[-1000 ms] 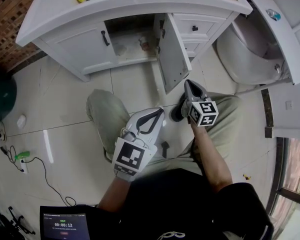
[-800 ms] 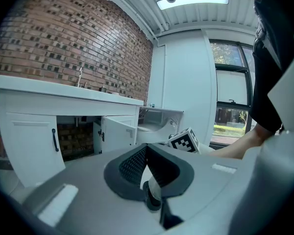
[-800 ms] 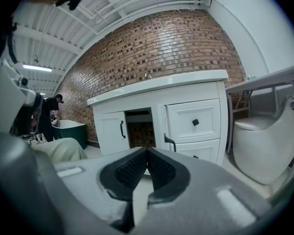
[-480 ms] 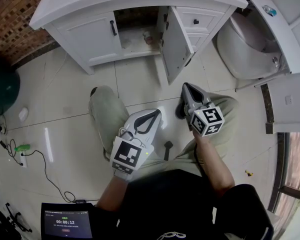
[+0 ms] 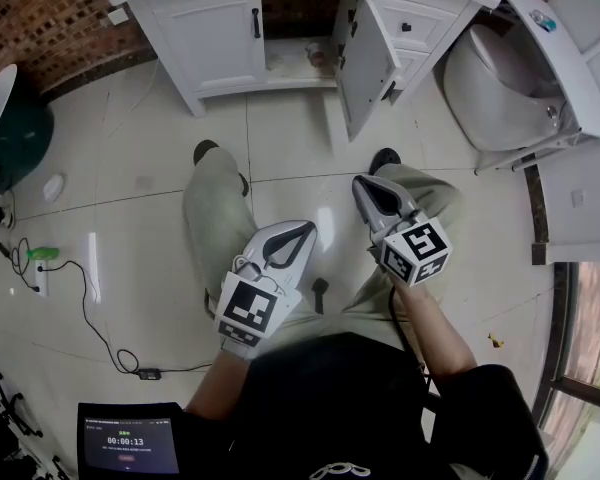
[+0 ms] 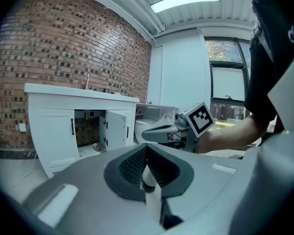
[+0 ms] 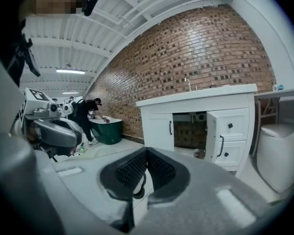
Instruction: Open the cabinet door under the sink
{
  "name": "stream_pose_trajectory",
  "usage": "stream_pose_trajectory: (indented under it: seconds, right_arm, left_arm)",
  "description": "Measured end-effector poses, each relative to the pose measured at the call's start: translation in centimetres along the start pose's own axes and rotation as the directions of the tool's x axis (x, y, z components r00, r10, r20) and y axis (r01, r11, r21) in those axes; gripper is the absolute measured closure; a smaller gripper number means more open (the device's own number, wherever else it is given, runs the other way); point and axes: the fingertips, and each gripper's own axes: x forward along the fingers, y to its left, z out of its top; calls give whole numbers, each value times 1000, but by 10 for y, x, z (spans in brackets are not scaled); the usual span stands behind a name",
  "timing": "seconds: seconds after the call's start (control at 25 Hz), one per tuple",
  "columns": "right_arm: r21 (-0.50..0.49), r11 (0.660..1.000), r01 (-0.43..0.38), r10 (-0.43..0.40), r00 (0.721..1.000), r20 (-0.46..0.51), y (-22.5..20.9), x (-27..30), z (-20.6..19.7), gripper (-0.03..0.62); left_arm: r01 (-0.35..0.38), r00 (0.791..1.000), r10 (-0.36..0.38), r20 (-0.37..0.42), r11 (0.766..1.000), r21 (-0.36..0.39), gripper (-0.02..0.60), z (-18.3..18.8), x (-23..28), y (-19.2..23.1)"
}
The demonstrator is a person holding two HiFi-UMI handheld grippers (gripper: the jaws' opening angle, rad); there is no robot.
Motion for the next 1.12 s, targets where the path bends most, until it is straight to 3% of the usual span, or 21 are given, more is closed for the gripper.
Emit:
stream_pose_trajectory:
  seconds: [0.2, 0.48, 0.88, 1.12]
  right_arm:
    - [-53, 993, -105, 104, 994, -19, 66, -36, -4, 602]
    - [-144, 973, -179, 182, 983, 6, 134, -81, 17, 602]
    - [-158, 949, -272, 269, 962, -42, 167, -105, -1, 602]
    - [-171, 926, -338, 335, 941, -48, 183, -103, 5, 602]
  left_arm:
    - [-22, 1000, 22, 14, 1000, 3, 566, -12, -39, -29]
    - [-17, 999, 17, 28, 1000, -5, 566, -32, -82, -74]
    - [-18, 993, 22, 120, 999, -32, 566, -23, -105, -86]
    - [-50, 992, 56, 116, 997, -54, 566, -22, -115, -72]
